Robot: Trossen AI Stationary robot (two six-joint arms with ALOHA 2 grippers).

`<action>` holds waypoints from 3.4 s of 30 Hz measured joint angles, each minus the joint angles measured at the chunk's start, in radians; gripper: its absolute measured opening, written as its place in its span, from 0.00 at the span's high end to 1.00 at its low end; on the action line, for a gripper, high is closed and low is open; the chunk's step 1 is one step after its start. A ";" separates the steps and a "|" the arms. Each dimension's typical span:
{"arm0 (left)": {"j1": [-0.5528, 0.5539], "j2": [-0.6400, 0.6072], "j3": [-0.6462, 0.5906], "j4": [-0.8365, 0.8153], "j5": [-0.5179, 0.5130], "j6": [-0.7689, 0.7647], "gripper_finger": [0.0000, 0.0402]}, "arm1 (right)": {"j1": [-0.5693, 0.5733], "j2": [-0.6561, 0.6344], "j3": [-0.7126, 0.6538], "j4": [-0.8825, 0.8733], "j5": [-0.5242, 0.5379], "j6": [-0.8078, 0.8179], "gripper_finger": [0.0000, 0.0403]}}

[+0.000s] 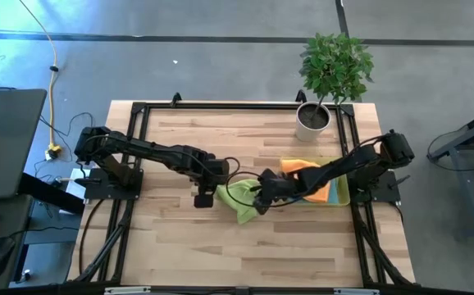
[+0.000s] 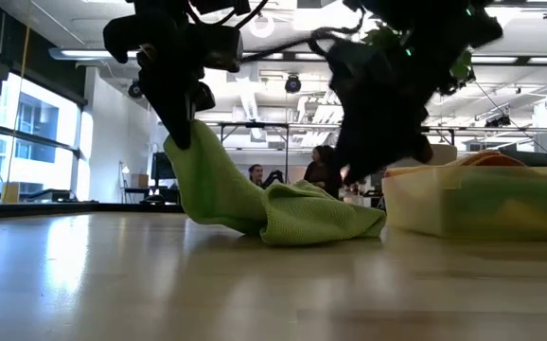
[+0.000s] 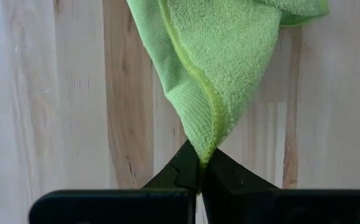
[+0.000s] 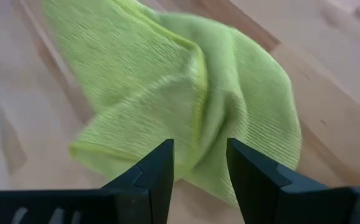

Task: Fold microfiber towels
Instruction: Fold the green microfiber cloth

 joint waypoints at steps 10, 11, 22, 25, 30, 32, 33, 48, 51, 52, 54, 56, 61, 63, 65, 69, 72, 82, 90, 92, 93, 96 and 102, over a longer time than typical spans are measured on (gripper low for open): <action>0.000 0.000 0.000 -0.009 0.000 0.001 1.00 | -0.034 0.081 0.133 -0.109 -0.041 0.009 0.66; 0.000 0.000 0.000 -0.012 0.000 0.001 1.00 | -0.042 0.100 0.146 -0.110 -0.062 0.014 0.66; 0.000 0.000 0.000 -0.023 0.000 0.003 1.00 | -0.055 0.208 0.229 -0.137 -0.167 0.005 0.66; 0.005 0.000 0.000 -0.023 0.000 0.018 1.00 | -0.045 0.204 0.251 -0.148 -0.181 0.005 0.66; 0.013 0.000 0.000 -0.023 0.000 0.020 1.00 | -0.035 0.204 0.259 -0.154 -0.179 0.005 0.66; 0.014 0.000 0.000 -0.023 0.000 0.025 1.00 | -0.036 0.204 0.259 -0.154 -0.177 0.005 0.67; 0.014 0.000 0.000 -0.023 0.000 0.028 1.00 | -0.036 0.204 0.259 -0.155 -0.175 0.006 0.69; 0.014 0.000 0.000 -0.068 0.000 0.029 1.00 | -0.028 0.218 0.258 -0.245 -0.127 0.057 0.99; 0.014 -0.005 0.000 -0.106 -0.001 0.029 1.00 | -0.023 0.198 0.281 -0.337 -0.124 0.051 0.99; 0.014 -0.008 0.000 -0.116 -0.004 0.029 1.00 | -0.023 0.191 0.296 -0.375 -0.123 0.039 1.00; 0.014 -0.009 0.010 -0.156 -0.017 0.029 1.00 | -0.023 0.182 0.338 -0.469 -0.120 -0.002 1.00; 0.013 -0.008 0.036 -0.232 -0.070 0.037 1.00 | -0.023 0.177 0.394 -0.584 -0.097 -0.059 1.00; 0.009 -0.008 0.139 -0.422 -0.273 0.081 1.00 | -0.031 0.175 0.570 -0.849 0.012 -0.205 1.00; 0.013 -0.009 0.198 -0.479 -0.321 0.087 1.00 | -0.041 0.175 0.634 -0.936 0.063 -0.253 1.00; 0.015 -0.015 0.257 -0.528 -0.371 0.111 1.00 | -0.048 0.175 0.702 -1.025 0.131 -0.302 1.00; 0.015 -0.016 0.377 -0.586 -0.513 0.171 1.00 | -0.064 0.174 0.808 -1.149 0.258 -0.382 1.00; 0.016 -0.016 0.461 -0.618 -0.610 0.199 1.00 | -0.073 0.174 0.879 -1.245 0.327 -0.397 1.00; 0.004 -0.016 0.621 -0.646 -0.579 0.203 1.00 | -0.082 0.174 1.004 -1.315 0.379 -0.552 1.00; -0.069 -0.016 0.622 -0.686 -0.343 0.285 1.00 | -0.060 0.174 1.015 -1.315 0.290 -0.744 1.00; -0.075 -0.016 0.622 -0.686 -0.421 0.337 1.00 | -0.064 0.174 1.015 -1.315 0.316 -0.781 1.00; -0.074 -0.016 0.622 -0.686 -0.481 0.358 1.00 | -0.070 0.174 1.015 -1.315 0.350 -0.793 1.00; -0.050 -0.016 0.622 -0.685 -0.682 0.391 1.00 | -0.093 0.174 1.015 -1.315 0.495 -0.808 1.00; 0.040 -0.016 0.622 -0.685 -0.959 0.395 1.00 | -0.154 0.174 1.015 -1.303 0.725 -0.889 1.00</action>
